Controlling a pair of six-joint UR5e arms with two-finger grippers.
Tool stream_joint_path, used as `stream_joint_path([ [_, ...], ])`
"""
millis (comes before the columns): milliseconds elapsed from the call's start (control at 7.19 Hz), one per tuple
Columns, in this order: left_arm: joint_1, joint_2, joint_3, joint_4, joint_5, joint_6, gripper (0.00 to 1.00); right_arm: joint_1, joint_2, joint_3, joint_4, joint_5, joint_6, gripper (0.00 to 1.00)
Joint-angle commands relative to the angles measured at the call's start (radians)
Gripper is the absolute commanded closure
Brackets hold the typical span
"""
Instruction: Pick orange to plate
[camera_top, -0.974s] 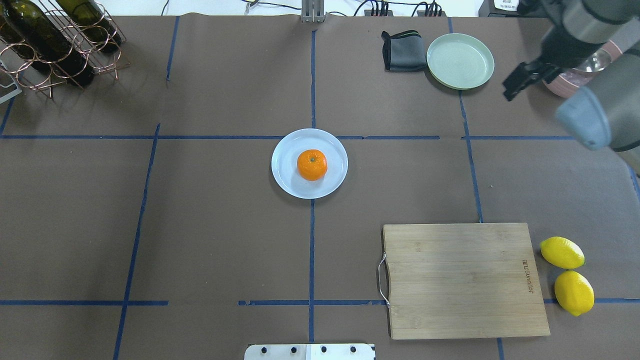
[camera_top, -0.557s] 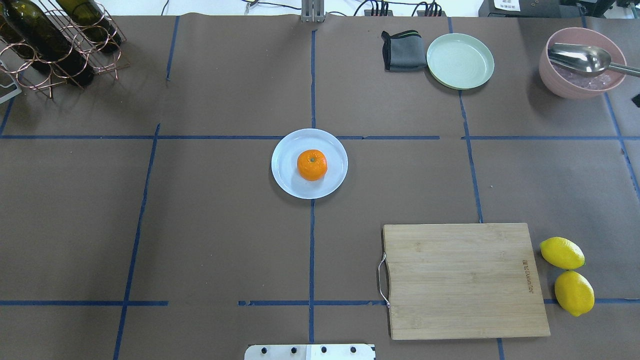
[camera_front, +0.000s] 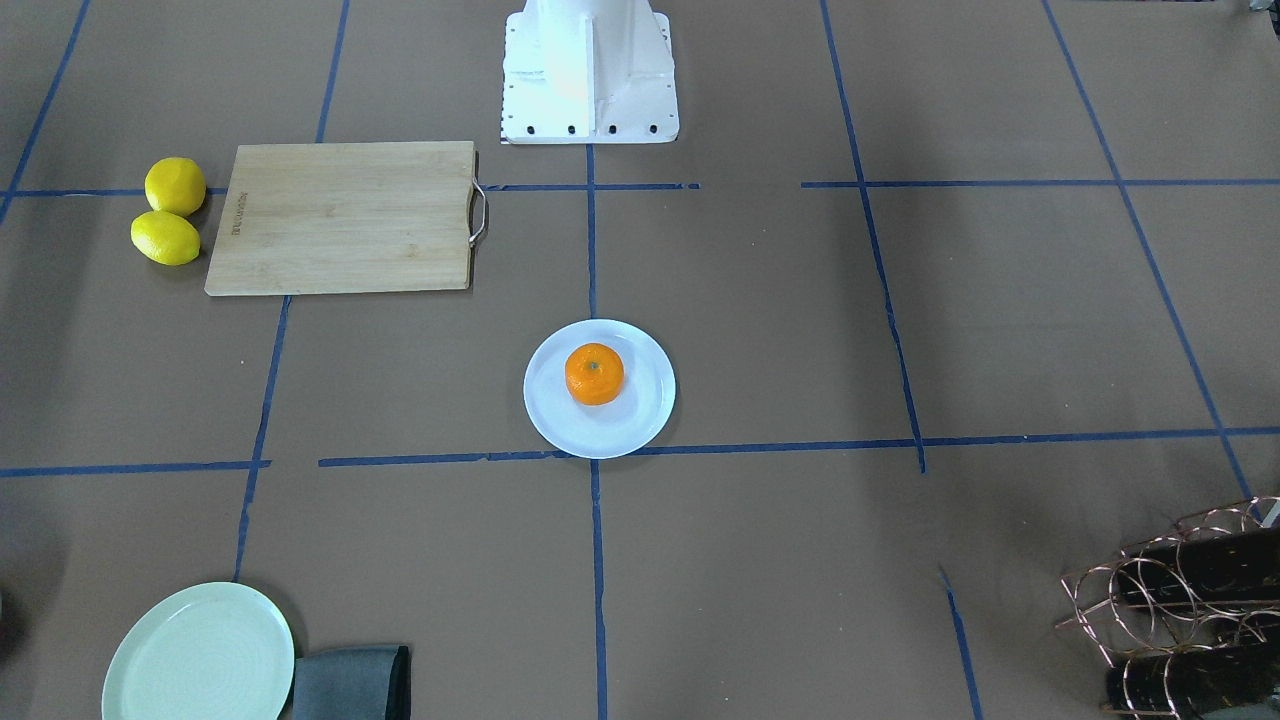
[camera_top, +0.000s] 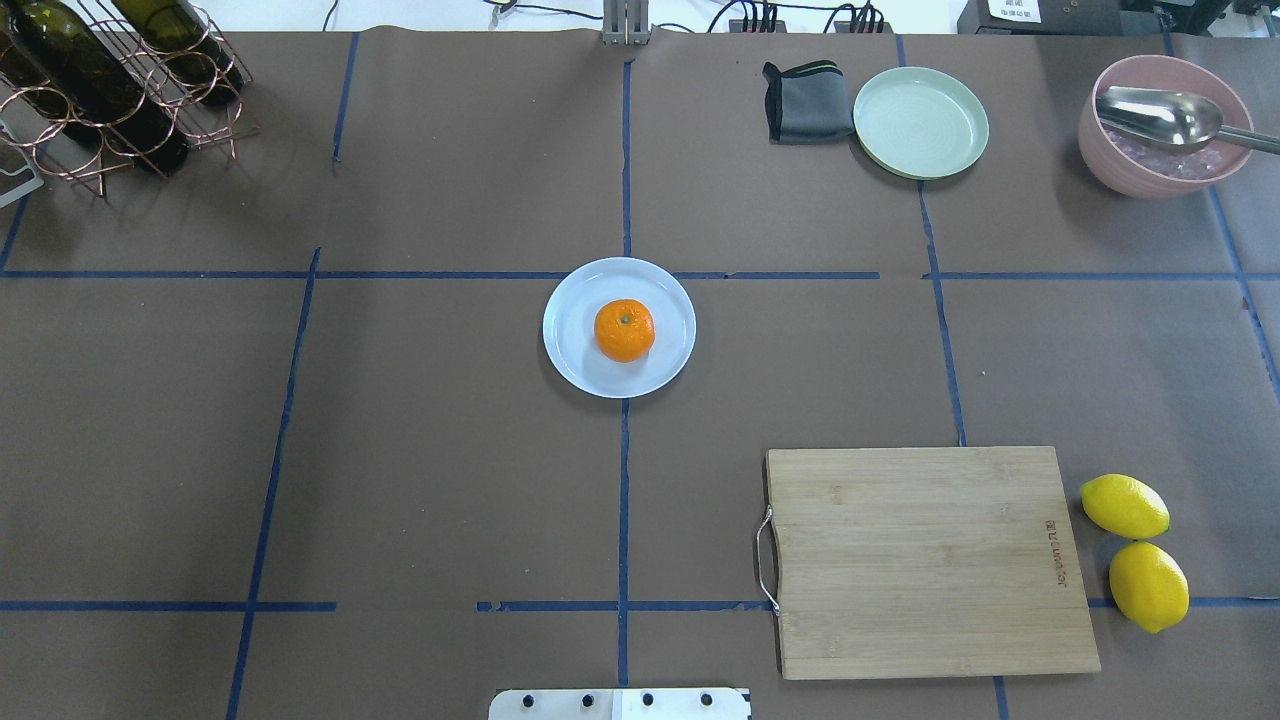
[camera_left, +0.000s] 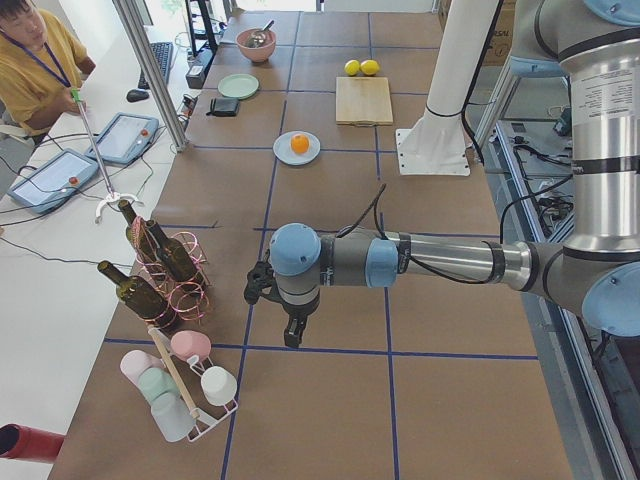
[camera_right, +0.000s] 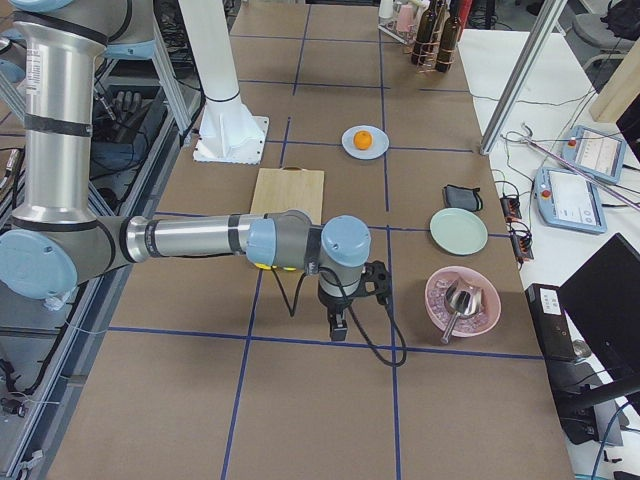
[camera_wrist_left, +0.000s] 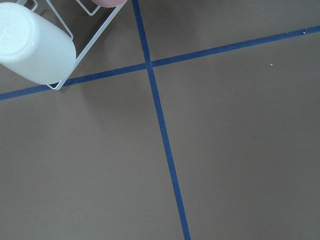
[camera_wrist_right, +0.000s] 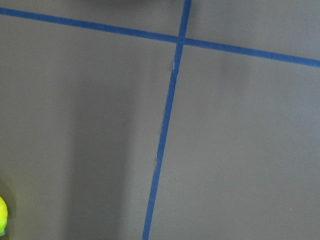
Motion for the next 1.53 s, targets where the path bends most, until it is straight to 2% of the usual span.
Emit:
stream_joint_path([
  [0,-0.002,0.012,-0.005,0.000,0.000,0.001,0.00,0.006,-0.057,0.004,0.045,0.006,0.015,0.00],
  [1391,-0.004,0.015,-0.001,0.000,0.000,0.001,0.00,0.004,-0.050,0.006,0.045,0.027,0.018,0.00],
])
